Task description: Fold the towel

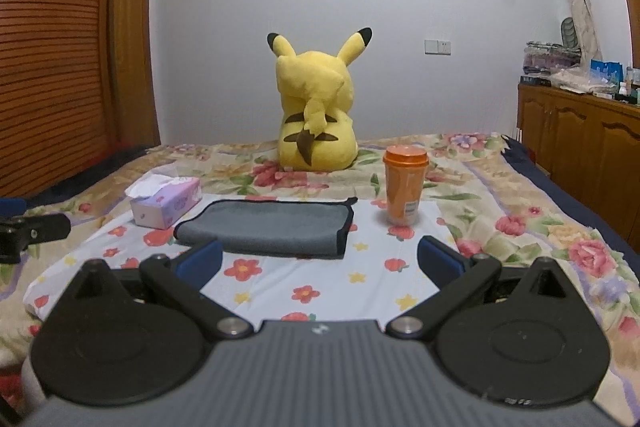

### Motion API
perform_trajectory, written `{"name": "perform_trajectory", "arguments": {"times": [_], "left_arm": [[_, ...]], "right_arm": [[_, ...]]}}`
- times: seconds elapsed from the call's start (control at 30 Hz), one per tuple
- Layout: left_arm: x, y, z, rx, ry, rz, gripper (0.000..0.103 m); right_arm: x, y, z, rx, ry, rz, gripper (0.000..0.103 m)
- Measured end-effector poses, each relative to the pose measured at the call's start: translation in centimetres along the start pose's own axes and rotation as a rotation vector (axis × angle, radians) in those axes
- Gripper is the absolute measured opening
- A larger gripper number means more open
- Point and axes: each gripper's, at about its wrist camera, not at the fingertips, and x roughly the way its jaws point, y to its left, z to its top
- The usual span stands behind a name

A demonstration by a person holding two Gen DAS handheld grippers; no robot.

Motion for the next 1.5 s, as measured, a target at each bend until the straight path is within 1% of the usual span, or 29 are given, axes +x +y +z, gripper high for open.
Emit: {"name": "perform_trajectory", "arguments": {"times": [0.23,1.5], "left_arm": [[0.04,0.09,0.12,-0.007,-0.009,0.007,0.103],[0.08,0.02,-0.24,-0.024,0.002,0.016,0.103]], "right_arm": [[-0.42,-0.35,0.09,0.005,-0.029,-0.010,0.103],[-0.24,-0.35,0.14,0.006,-0.026,-0.011,0.103]]}}
